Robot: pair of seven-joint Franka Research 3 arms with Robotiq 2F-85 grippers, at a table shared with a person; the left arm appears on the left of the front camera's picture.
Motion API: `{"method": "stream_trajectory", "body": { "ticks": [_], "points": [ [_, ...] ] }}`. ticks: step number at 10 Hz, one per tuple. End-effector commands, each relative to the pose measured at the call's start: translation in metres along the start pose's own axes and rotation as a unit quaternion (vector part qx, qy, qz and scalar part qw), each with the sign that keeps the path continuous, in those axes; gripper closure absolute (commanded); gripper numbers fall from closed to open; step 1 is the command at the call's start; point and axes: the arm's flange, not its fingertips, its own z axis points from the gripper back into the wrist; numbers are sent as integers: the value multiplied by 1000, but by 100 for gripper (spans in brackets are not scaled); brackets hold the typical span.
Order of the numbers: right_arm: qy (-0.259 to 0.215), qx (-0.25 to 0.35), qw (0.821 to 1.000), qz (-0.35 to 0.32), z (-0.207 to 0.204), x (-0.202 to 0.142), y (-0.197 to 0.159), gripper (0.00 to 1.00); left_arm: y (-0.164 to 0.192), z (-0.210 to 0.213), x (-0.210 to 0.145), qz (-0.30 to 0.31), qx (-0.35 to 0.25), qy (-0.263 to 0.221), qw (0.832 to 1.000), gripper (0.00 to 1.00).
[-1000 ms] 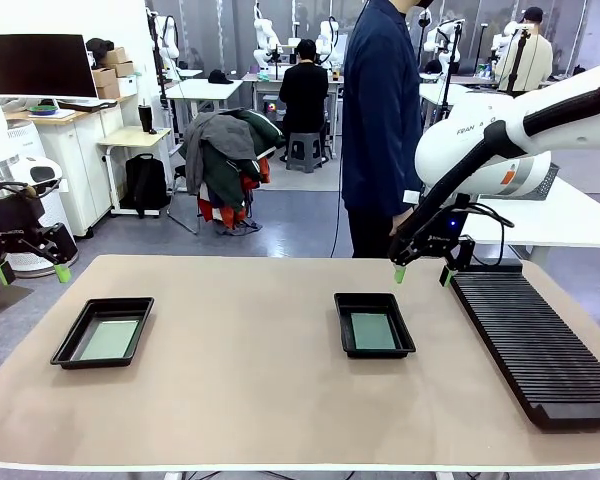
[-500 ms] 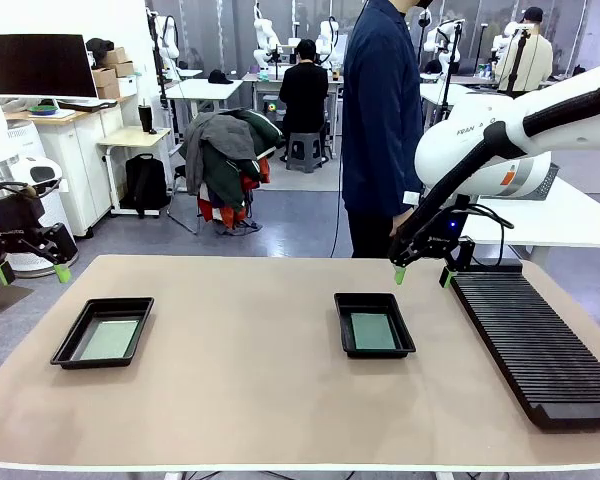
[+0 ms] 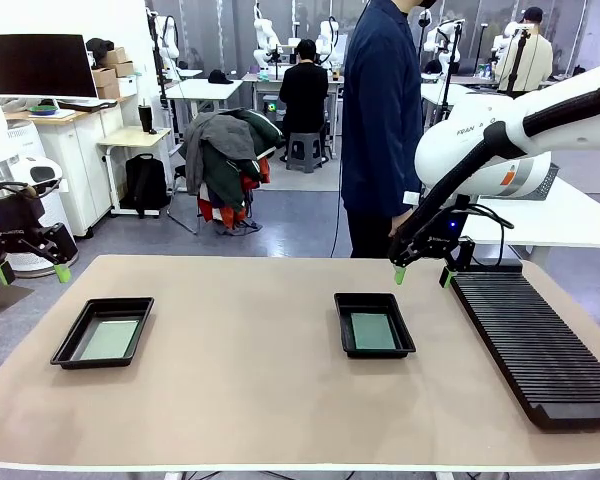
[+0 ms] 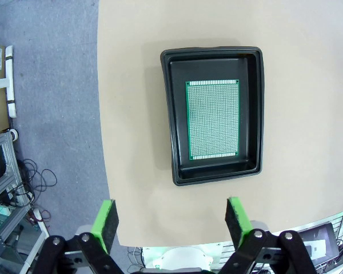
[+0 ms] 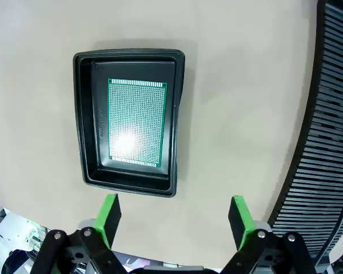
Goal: Inspect and transfer BCBs to ESD trays.
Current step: Pick up the ESD tray and place it on the left side of the table.
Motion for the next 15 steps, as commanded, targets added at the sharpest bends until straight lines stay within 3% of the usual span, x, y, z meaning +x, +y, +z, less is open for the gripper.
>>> {"method": "stream_trajectory", "body": {
  "ticks": [1, 7, 8, 15],
  "points": [
    [1, 7, 1000, 1, -2, -1, 1, 0, -1, -3, -1, 2, -4, -3, 1000, 0],
    [1, 7, 1000, 1, -2, -1, 1, 0, 0, 0, 0, 0, 0, 0, 1000, 0],
    [0, 0, 1000, 0, 0, 0, 0, 0, -19, 9, -2, -5, 3, -14, 1000, 0],
    [-31, 173, 984, -14, -17, -46, -116, 0, -206, 50, 28, -15, 36, 2, 999, 0]
  ]
}}
